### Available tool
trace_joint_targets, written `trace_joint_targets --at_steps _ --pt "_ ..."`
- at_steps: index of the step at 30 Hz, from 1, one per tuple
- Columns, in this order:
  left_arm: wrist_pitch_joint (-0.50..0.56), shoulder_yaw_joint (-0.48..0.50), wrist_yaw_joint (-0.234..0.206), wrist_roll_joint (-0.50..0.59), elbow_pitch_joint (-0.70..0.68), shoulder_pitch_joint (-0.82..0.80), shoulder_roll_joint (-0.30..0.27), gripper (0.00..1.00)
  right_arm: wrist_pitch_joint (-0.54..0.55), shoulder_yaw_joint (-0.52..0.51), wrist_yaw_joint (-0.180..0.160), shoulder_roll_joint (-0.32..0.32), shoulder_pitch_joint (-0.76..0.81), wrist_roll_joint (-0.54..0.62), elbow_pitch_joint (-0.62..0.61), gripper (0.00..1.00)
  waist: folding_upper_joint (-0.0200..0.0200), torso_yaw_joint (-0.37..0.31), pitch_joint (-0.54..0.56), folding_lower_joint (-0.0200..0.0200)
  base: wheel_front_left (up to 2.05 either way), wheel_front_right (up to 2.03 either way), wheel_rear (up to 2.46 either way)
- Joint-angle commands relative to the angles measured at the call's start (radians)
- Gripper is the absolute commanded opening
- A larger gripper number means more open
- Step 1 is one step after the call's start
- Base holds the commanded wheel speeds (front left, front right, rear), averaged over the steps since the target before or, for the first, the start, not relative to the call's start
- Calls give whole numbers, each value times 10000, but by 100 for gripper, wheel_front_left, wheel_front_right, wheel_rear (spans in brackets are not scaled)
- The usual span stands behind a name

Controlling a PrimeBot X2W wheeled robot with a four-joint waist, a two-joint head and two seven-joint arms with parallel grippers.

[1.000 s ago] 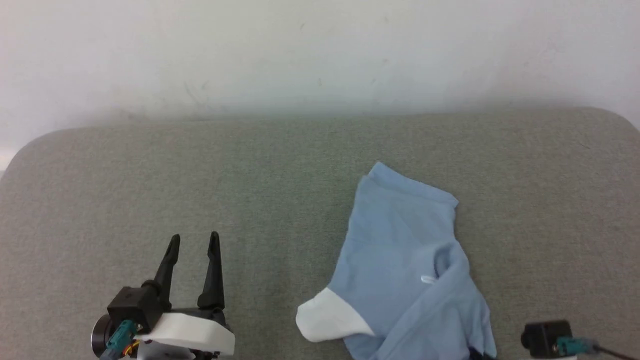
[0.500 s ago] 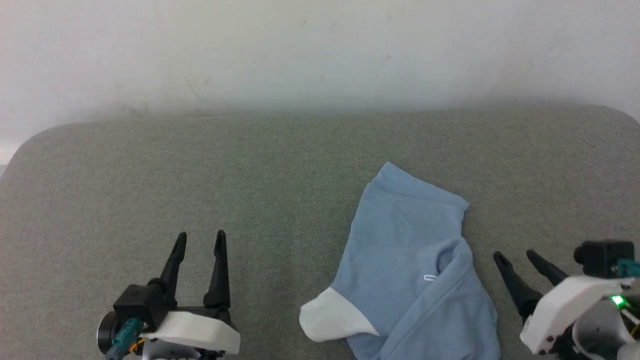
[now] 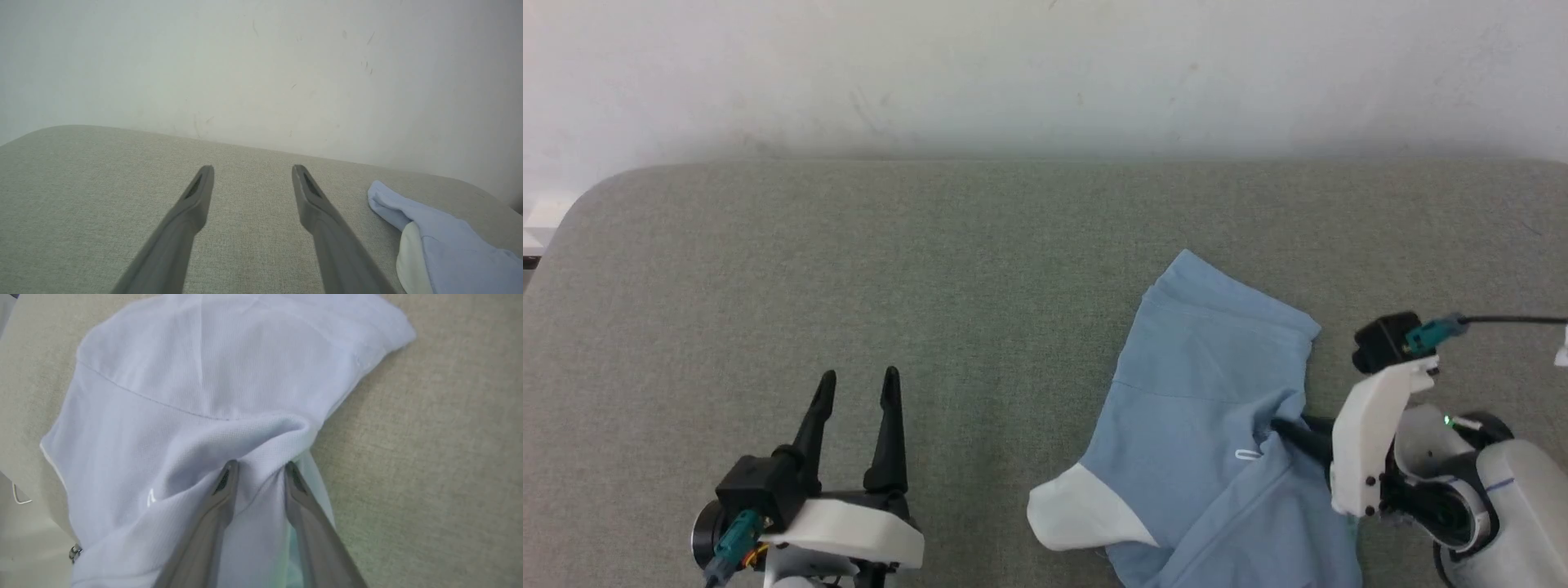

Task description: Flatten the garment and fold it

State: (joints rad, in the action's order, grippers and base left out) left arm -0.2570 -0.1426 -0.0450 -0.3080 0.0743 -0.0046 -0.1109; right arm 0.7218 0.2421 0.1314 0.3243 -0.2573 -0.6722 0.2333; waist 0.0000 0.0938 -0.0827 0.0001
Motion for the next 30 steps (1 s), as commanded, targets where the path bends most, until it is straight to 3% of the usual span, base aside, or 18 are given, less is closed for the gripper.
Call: trace_joint_targets --at_steps 1,7,11,14,17,22,23,25,30 --pt "-46 25 16 21 16 -146 31 100 -119 37 -7 109 -257 -16 -82 0 0 -32 15 -1 0 0 0" --pt "-46 165 -5 58 15 6 86 100 -1371 3 -7 777 -582 464 -1337 0 0 -389 203 -1 0 0 0" --pt "-46 219 21 83 5 108 93 100 -2618 -1819 -7 803 -129 1928 -2378 0 0 -675 337 -1 0 0 0" --pt "-47 201 72 102 14 137 87 100 -3264 -3892 -7 190 857 3009 -3039 0 0 -792 361 -1 0 0 0" --pt "-47 194 88 116 25 125 89 100 -3731 -5702 -7 -849 2183 3866 -3497 0 0 -867 331 -1 0 0 0" --pt "-47 174 102 114 92 94 102 100 -3832 -6891 -7 -2396 4283 4370 -3086 0 0 -902 288 -1 0 0 0" --pt "-47 185 89 108 107 105 104 100 -3828 -6947 -7 -2539 4509 4235 -2837 26 0 -939 285 -1 0 0 0" --pt "-47 194 87 91 168 119 91 100 -3945 -6875 -7 -2664 4788 4137 -2483 100 0 -979 276 -1 0 0 0" --pt "-47 213 61 78 264 144 24 100 -5500 -6884 -7 -2733 4521 3736 -2486 100 0 -1050 367 -1 0 0 0"
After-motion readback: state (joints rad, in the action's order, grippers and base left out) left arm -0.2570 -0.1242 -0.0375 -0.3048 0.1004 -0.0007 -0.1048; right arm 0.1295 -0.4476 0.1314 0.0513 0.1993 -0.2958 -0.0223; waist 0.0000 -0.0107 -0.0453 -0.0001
